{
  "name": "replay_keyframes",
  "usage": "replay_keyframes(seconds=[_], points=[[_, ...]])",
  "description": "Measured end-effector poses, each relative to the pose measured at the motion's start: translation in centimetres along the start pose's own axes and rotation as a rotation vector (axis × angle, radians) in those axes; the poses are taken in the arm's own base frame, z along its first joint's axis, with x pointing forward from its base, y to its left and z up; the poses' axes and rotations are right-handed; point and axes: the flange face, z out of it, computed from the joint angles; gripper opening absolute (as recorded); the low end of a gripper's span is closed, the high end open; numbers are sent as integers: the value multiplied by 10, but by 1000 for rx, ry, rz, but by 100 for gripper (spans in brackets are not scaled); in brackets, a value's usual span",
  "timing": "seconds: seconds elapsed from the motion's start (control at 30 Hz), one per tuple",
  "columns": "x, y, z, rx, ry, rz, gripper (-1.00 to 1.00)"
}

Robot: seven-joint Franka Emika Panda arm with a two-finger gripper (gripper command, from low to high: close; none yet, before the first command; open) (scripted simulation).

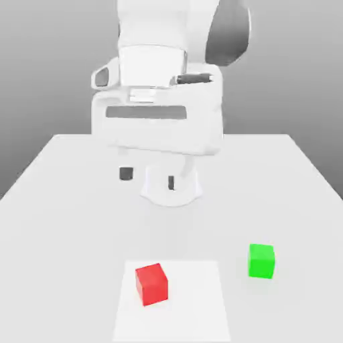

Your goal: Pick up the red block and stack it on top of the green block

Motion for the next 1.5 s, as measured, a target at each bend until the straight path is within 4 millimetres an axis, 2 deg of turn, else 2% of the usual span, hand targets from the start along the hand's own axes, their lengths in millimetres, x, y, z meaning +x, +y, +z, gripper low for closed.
replay_keyframes(seconds=[0.13, 0.23, 0.43, 0.47, 0.7, 0.9, 1.03, 1.1, 1.27, 1.33, 1.5], points=[[6, 38, 71, -127, 7, 188, 0], [10, 71, 117, -215, 23, 323, 0], [8, 93, 180, -240, 27, 356, 0], [8, 96, 187, -240, 28, 356, -100], [8, 96, 187, -238, 27, 356, -100], [7, 83, 134, -238, 27, 351, -100], [-75, 91, 110, -238, -17, 101, -100], [-116, 104, 98, -238, -37, -40, -100], [-193, 147, 72, -233, -66, -354, -100], [-211, 161, 73, -231, -68, -433, -100], [-217, 174, 112, -228, -66, -458, -100]])
